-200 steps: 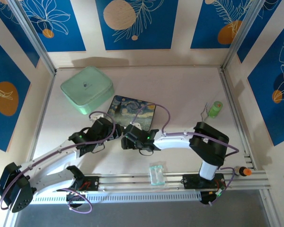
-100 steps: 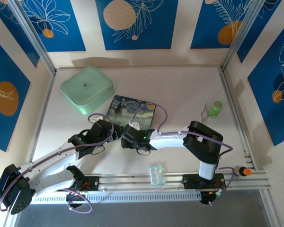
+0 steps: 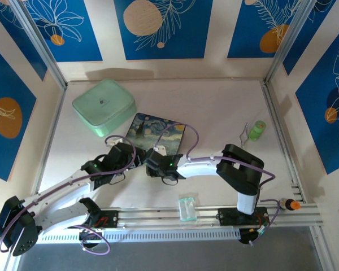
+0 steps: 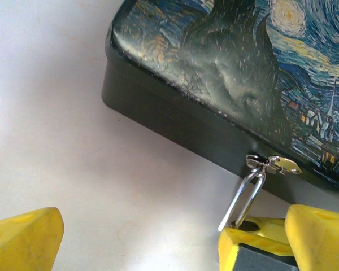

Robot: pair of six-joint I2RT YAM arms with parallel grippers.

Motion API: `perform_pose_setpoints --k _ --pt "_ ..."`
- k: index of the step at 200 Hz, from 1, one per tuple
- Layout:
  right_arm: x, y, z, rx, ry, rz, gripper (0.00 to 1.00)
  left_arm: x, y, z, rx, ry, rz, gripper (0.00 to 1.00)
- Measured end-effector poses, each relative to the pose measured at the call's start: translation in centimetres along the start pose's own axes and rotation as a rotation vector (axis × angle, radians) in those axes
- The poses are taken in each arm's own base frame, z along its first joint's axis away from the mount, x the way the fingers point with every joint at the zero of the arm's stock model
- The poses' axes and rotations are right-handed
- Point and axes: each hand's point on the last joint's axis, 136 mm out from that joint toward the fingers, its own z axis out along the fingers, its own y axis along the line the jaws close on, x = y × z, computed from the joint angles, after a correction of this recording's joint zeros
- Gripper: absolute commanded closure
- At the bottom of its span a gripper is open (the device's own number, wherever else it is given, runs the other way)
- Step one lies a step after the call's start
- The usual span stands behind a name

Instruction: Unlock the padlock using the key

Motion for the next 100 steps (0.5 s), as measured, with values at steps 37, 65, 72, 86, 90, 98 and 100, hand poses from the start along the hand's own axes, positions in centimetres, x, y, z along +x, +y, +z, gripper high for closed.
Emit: perform_pose_setpoints --k 37,65,72,86,90,98,100 --pt "0.4 -0.7 -0.5 0.004 0.003 0.01 0.69 0.0 0.0 0.0 -0.001 0.0 0.004 0.01" --pt "1.2 -2.4 -1.5 0.013 0.01 0.021 0.69 -0.6 -0.7 -0.3 0.016 -0.01 0.079 0.01" --pt "1.4 -2.9 -1.9 0.014 0.013 0.023 0.69 -0.9 -1.1 -0.5 0.027 -0.015 0.11 0.01" --pt "1.9 -3.9 -2.5 0.011 0.023 0.029 0.69 -1.8 -2.2 -1.0 0.054 -0.037 0.188 0.01" --pt "2.0 -4.1 -2.7 0.009 0.025 0.031 0.69 -2.1 -2.6 -1.1 0.066 -0.044 0.215 0.01" --pt "2.1 -4.6 -2.9 0.002 0.027 0.038 0.69 -2.5 -3.4 -1.4 0.096 -0.056 0.275 0.01" --pt "2.1 -4.7 -3.0 -0.001 0.027 0.04 0.69 -2.5 -3.6 -1.4 0.101 -0.058 0.287 0.01"
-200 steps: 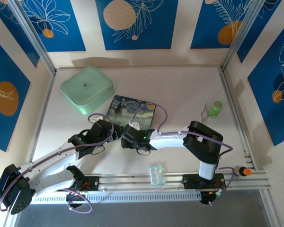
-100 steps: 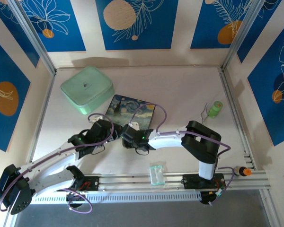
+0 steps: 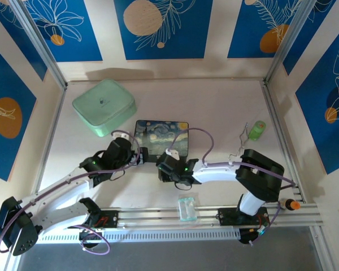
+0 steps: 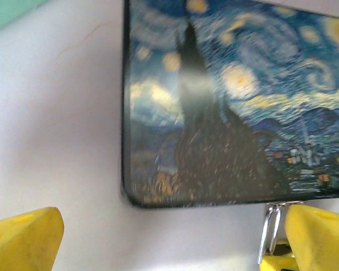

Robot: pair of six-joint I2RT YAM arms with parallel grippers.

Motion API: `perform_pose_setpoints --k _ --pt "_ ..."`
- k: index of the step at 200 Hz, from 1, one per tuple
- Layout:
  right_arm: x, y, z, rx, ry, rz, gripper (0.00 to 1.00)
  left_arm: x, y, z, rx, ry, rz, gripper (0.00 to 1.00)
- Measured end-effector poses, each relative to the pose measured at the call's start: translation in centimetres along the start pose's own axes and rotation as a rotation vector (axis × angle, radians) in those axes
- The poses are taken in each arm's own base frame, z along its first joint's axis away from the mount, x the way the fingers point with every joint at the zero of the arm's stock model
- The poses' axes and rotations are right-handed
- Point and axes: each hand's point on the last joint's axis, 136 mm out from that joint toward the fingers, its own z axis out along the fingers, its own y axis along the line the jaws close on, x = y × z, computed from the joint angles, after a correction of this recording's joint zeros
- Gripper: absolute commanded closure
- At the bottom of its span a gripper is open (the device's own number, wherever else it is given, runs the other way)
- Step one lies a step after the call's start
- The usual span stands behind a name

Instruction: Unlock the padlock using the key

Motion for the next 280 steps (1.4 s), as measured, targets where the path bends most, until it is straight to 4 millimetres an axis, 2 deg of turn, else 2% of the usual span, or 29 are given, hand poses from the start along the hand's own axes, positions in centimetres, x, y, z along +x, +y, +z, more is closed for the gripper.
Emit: perform_pose_setpoints --k 14,34,81,117,128,143,167,190,203,223,280 --pt "0.0 -0.7 -0.4 -0.02 0.002 0.017 0.69 -0.6 -1.3 -0.1 0.055 -0.012 0.119 0.01" --pt "-0.1 -1.5 -0.9 -0.051 -0.003 0.046 0.69 -0.6 -3.2 0.4 0.11 0.007 0.309 0.06" --pt "-0.7 -2.9 -1.6 -0.112 -0.016 0.093 0.7 0.2 -8.1 3.5 0.13 0.093 0.837 0.07" --pt "-1.0 -3.8 -1.8 -0.102 -0.021 0.101 0.7 1.2 -9.0 7.4 0.125 0.181 1.063 0.09" --pt "-1.1 -3.9 -1.9 -0.101 -0.02 0.107 0.7 1.6 -9.1 8.2 0.132 0.198 1.109 0.14" --pt "-1.1 -4.1 -1.9 -0.101 -0.021 0.112 0.7 2.2 -9.0 9.1 0.137 0.226 1.157 0.25" --pt "-1.3 -4.9 -2.2 -0.091 -0.028 0.138 0.7 1.4 -9.8 9.8 0.142 0.215 1.196 0.4" --pt "-1.3 -5.9 -2.7 -0.086 -0.034 0.164 0.7 1.4 -10.4 9.8 0.163 0.204 1.202 0.5" --pt "-1.3 -6.5 -3.0 -0.09 -0.036 0.179 0.7 1.6 -10.8 9.8 0.184 0.198 1.202 0.52" --pt "-1.4 -7.1 -3.3 -0.099 -0.037 0.196 0.7 2.1 -11.7 9.5 0.216 0.195 1.194 0.67" --pt "-2.2 -7.9 -3.3 -0.125 -0.026 0.203 0.7 3.1 -12.8 9.0 0.19 0.182 1.131 0.68"
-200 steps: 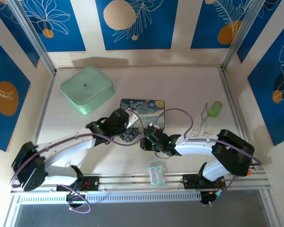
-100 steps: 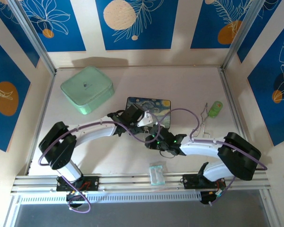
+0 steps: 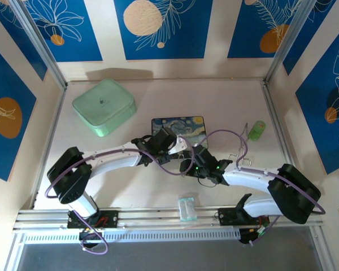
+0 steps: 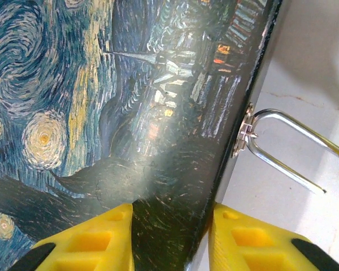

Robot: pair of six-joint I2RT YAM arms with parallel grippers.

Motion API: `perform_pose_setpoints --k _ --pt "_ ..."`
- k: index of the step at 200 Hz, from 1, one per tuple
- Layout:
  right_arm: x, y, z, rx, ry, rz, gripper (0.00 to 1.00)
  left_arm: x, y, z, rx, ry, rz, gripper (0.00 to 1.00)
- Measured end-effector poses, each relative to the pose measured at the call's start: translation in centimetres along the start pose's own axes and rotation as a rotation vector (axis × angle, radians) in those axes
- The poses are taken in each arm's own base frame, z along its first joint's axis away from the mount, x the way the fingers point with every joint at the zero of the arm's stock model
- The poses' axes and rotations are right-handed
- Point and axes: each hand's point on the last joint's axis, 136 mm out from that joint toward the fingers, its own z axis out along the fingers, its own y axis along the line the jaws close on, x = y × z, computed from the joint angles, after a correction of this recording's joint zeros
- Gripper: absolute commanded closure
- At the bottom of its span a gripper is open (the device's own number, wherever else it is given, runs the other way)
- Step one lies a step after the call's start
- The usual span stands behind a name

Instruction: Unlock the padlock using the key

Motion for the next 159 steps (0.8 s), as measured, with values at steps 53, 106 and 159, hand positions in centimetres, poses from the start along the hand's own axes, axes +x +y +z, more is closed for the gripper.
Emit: perform_pose_setpoints --k 53,106,159 --pt "-0.6 -1.9 0.8 0.001 0.03 0.212 0.71 -1.6 -4.0 -1.1 0.065 -0.048 -0.049 0.68" --pt "-0.8 -2.0 0.8 -0.02 0.052 0.267 0.72 -1.5 -4.2 -1.1 0.037 -0.049 -0.057 0.67" --pt "-1.2 -2.0 0.7 -0.092 0.068 0.316 0.72 -1.5 -4.2 -1.0 0.002 -0.033 -0.045 0.66"
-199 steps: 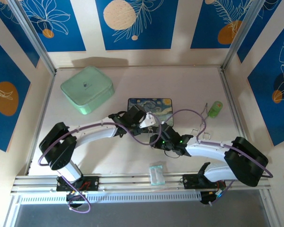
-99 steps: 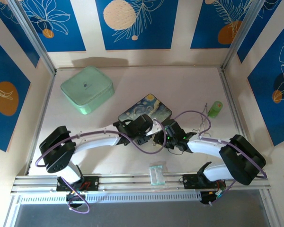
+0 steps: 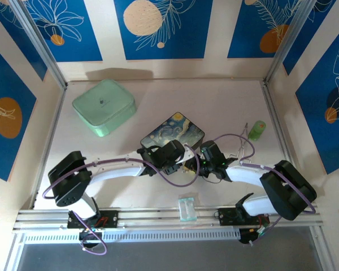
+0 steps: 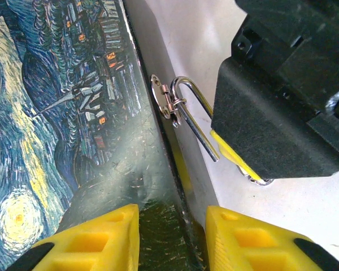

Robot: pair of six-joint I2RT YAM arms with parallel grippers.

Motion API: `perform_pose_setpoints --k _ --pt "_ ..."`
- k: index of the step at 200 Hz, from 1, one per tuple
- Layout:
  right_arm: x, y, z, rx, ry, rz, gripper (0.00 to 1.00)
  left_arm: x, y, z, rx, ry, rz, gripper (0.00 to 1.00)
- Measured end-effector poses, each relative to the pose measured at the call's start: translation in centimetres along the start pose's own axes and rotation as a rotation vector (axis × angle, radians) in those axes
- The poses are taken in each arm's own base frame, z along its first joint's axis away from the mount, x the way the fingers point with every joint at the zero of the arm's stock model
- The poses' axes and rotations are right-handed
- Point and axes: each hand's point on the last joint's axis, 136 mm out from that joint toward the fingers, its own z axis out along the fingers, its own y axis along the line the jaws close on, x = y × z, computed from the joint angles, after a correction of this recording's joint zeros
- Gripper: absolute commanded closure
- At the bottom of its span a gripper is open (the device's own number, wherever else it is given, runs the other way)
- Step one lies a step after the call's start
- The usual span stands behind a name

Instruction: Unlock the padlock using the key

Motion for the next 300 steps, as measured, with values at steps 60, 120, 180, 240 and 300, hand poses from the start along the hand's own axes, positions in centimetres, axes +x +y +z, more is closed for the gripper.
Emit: perform_pose_setpoints --k 60,120,180,240,300 --pt "-2.9 1.0 -1.0 -0.09 -0.053 0.073 0.73 0.1 -0.1 -0.1 -0.013 0.014 0.013 0.66" --pt "-3.4 1.1 -1.3 -0.098 -0.067 0.077 0.69 0.1 -0.1 -0.1 -0.026 0.029 0.022 0.66" --pt "-0.6 -0.2 -2.3 0.001 -0.061 -0.066 0.5 0.0 0.0 -0.1 -0.031 0.032 -0.01 0.64" --pt "1.4 0.1 -1.0 0.106 -0.043 -0.272 0.41 0.0 0.1 0.1 -0.037 0.045 -0.024 0.64" --pt "0.8 1.7 0.4 0.187 -0.1 -0.38 0.51 1.0 0.8 0.0 -0.073 0.087 -0.048 0.64"
